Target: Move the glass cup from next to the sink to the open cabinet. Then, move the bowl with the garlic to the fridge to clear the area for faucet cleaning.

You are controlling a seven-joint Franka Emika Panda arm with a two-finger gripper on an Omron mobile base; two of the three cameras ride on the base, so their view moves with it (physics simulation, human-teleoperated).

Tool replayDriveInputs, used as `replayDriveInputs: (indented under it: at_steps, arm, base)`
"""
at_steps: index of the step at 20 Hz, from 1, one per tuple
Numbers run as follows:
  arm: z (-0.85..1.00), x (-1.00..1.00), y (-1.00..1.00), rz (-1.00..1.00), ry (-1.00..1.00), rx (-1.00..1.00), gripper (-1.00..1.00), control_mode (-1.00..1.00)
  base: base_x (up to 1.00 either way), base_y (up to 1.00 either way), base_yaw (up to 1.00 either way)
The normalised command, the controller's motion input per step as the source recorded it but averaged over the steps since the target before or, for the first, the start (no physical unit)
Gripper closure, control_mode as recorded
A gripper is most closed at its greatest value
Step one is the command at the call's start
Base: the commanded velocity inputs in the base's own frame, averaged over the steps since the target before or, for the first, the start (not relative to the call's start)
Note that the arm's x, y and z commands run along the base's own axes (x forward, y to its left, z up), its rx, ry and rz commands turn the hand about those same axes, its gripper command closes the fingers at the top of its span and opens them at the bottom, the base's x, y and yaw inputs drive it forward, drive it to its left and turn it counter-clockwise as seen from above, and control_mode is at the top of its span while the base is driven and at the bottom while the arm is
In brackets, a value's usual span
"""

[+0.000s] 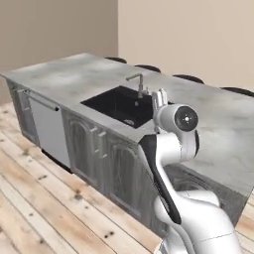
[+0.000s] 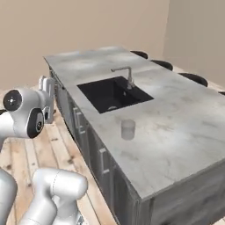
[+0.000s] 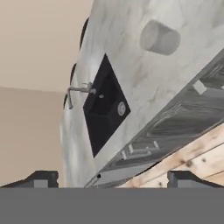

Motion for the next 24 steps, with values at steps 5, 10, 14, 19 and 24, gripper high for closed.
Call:
replayDriveInputs:
  at_steps: [5, 10, 14, 19, 24]
  arm:
    - [0.00, 0.00, 0.00, 0.00, 0.00, 0.00, -1.00, 1.00]
    - [0.00, 0.00, 0.00, 0.00, 0.00, 0.00, -1.00, 1.00]
    - [0.00, 0.00, 0.00, 0.00, 0.00, 0.00, -1.00, 1.00]
    - [0.00, 0.00, 0.00, 0.00, 0.00, 0.00, -1.00, 1.00]
    - [0.00, 0.14, -0.14, 0.01, 0.07, 0.03, -1.00, -1.00]
  base:
    - [0.02, 0.52, -0.88]
    - [0.26, 0.82, -0.75]
    - [0.51, 1.00, -0.58]
    - [0.97, 0.39, -0.24]
    - [0.78, -0.17, 0.00]
